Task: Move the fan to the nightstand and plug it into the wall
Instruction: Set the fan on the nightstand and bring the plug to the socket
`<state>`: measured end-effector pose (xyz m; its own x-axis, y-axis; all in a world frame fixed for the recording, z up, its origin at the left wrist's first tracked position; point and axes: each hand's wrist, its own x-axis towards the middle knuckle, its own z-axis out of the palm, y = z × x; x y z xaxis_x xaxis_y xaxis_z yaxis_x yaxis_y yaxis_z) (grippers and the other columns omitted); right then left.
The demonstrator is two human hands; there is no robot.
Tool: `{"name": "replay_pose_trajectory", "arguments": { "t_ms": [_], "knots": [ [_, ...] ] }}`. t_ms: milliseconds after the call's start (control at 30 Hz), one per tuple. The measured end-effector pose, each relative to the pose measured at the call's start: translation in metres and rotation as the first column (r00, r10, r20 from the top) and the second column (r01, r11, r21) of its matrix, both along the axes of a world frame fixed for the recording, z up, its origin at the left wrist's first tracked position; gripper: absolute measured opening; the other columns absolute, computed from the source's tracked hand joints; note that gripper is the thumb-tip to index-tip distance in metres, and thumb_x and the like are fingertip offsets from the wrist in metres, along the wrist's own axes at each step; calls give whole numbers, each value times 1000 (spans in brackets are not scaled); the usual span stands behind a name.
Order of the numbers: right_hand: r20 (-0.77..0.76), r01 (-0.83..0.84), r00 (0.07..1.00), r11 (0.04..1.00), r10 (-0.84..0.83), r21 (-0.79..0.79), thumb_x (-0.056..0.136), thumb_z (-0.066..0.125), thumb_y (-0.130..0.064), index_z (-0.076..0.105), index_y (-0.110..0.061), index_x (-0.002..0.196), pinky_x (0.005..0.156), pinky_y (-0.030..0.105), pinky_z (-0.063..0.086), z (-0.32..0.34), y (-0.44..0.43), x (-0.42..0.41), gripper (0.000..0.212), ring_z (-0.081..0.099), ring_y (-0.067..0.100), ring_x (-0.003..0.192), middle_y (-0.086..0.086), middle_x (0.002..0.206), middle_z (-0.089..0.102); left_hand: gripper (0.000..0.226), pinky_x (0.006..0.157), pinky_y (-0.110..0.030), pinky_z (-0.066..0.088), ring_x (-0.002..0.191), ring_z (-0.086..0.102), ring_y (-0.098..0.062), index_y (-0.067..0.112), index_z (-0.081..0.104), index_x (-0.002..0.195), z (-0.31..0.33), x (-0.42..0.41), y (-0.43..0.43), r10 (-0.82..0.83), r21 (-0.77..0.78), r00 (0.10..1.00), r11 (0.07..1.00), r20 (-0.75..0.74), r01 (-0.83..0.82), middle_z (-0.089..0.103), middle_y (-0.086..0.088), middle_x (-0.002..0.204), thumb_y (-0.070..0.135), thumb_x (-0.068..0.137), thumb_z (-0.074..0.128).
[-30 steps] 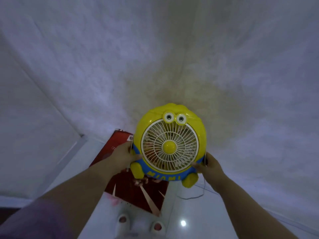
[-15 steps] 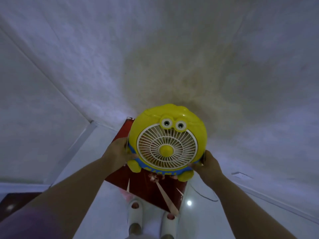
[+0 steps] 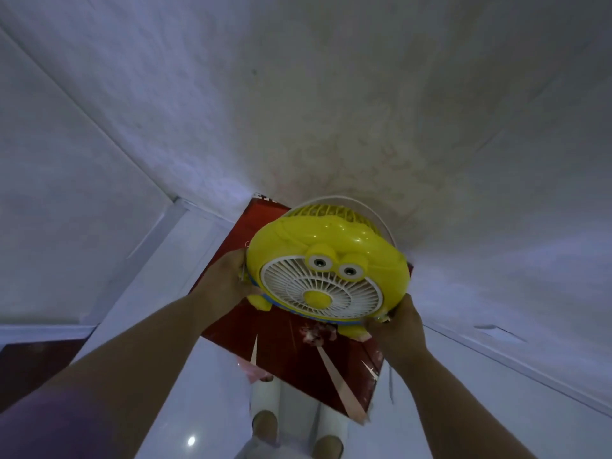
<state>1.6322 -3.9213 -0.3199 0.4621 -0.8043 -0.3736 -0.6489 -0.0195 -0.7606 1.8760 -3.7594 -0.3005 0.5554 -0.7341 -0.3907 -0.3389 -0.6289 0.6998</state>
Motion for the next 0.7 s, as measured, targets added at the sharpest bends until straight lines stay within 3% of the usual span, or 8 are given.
{"name": "replay_pose_trajectory", "arguments": {
  "t_ms": [100, 233, 300, 367, 467, 533, 600, 700],
  "knots": [
    [-17, 14, 1000, 1000, -14, 13, 62, 74, -3, 52, -10, 104, 63, 32, 49, -19, 1, 8, 47, 61, 29, 82, 14, 95, 66, 42, 62, -22, 43, 76, 59, -10, 23, 60, 93, -23, 5, 9, 61, 27, 998, 998, -8, -61, 64, 6, 83, 19, 58, 82],
    [10, 26, 1000, 999, -27, 47, 60, 73, -2, 54, -10, 104, 51, 11, 42, -33, 9, 11, 48, 58, 19, 76, 10, 92, 66, 47, 65, -25, 47, 77, 60, -8, 42, 54, 86, -43, 1, 22, 156, 50, 987, 987, -37, -154, 63, 13, 82, 35, 49, 82],
    [39, 25, 999, 998, -27, 54, 60, 77, -4, 55, -13, 106, 56, 12, 44, -37, 14, 10, 52, 61, 15, 79, 5, 91, 66, 52, 64, -22, 45, 74, 57, -3, 41, 54, 89, -47, -4, 25, 167, 50, 985, 985, -43, -165, 60, 15, 80, 51, 42, 74],
    [77, 22, 997, 998, -26, 56, 60, 79, 0, 54, -14, 107, 60, 12, 46, -40, 18, 9, 55, 61, 6, 82, -3, 90, 65, 60, 70, -30, 52, 76, 63, -13, 31, 61, 93, -55, -4, 30, 192, 69, 980, 980, -56, -188, 64, 7, 80, 55, 39, 69],
    [75, -9, 997, 999, 7, 31, 62, 76, 3, 53, -12, 104, 60, 13, 44, -42, 22, 9, 50, 60, 10, 78, -8, 84, 61, 78, 81, -45, 54, 90, 66, -26, 19, 61, 106, -68, -3, 39, 252, 88, 963, 966, -97, -244, 71, -7, 96, 54, 37, 71],
    [61, -42, 997, 999, 41, 15, 64, 75, 3, 53, -6, 108, 60, 13, 42, -42, 24, 9, 50, 58, 12, 77, -14, 83, 58, 81, 85, -48, 53, 94, 66, -28, 17, 60, 111, -70, -5, 42, 277, 97, 956, 959, -94, -268, 71, -10, 102, 50, 38, 70],
    [56, -51, 997, 999, 51, 10, 66, 75, 1, 51, -7, 112, 59, 10, 42, -43, 24, 8, 53, 58, 4, 77, -17, 85, 57, 76, 86, -43, 52, 95, 65, -26, 16, 58, 114, -66, -6, 41, 274, 100, 957, 959, -92, -265, 71, -9, 103, 41, 44, 76],
    [41, -66, 997, 998, 65, 18, 67, 77, -7, 51, -12, 111, 67, 29, 52, -46, 24, 2, 52, 65, 19, 85, -5, 90, 65, 72, 74, -26, 44, 89, 61, -22, 9, 53, 120, -60, -8, 38, 242, 97, 968, 967, -64, -235, 68, -9, 100, 26, 56, 81]
  ]
}}
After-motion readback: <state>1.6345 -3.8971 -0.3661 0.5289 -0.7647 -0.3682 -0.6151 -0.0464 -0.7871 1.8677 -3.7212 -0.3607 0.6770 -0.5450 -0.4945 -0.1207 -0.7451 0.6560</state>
